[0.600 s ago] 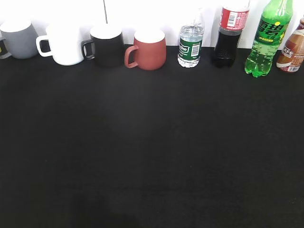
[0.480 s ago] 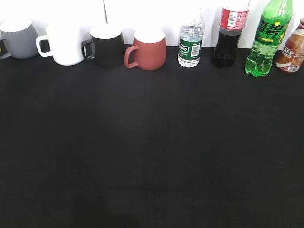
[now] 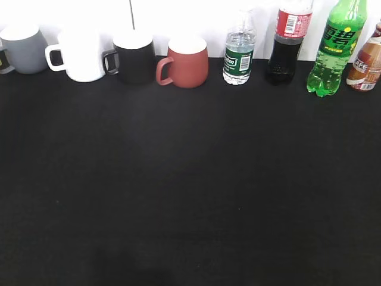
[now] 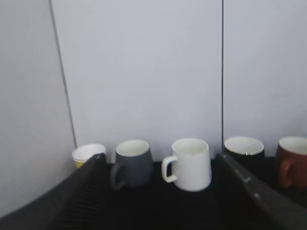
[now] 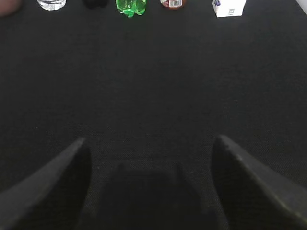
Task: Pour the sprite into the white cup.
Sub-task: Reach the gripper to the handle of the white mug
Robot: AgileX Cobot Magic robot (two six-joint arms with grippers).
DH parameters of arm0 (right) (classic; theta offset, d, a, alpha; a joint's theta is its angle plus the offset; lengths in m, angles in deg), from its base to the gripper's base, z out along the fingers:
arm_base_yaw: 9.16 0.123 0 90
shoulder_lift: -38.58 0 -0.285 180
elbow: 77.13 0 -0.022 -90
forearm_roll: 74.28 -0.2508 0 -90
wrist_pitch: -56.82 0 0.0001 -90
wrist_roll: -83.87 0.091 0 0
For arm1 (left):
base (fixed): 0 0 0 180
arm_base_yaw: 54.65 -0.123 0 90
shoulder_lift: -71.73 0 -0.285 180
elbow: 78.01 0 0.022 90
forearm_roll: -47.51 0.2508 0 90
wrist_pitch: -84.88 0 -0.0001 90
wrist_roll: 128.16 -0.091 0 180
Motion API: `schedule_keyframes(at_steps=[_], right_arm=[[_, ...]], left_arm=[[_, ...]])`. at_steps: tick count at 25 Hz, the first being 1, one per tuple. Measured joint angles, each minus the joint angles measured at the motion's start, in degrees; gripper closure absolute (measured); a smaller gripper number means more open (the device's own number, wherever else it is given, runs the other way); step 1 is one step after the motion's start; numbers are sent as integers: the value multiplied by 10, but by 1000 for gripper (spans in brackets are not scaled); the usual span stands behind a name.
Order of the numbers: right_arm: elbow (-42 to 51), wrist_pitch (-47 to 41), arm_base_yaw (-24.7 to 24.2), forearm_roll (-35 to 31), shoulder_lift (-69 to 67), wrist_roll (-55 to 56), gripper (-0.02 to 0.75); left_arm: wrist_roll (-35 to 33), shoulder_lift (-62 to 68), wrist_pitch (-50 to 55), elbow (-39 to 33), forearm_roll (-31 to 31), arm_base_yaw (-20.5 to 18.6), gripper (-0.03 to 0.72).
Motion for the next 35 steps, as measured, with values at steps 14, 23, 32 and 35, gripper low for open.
schedule_keyframes(at_steps=[14,23,32,35], right_arm=[[0,0,0,0,0,0,152],[0,0,0,-1,0,0,153],[0,0,0,-1,0,0,152],[0,0,0,-1,1,0,153]], left_arm=[[0,924,-742,67,0,0,165],[1,1161,-667,330,2,-22,253],[50,1288,-632,507,14,-21,384],[53,1295,-636,522,71,-23,554]])
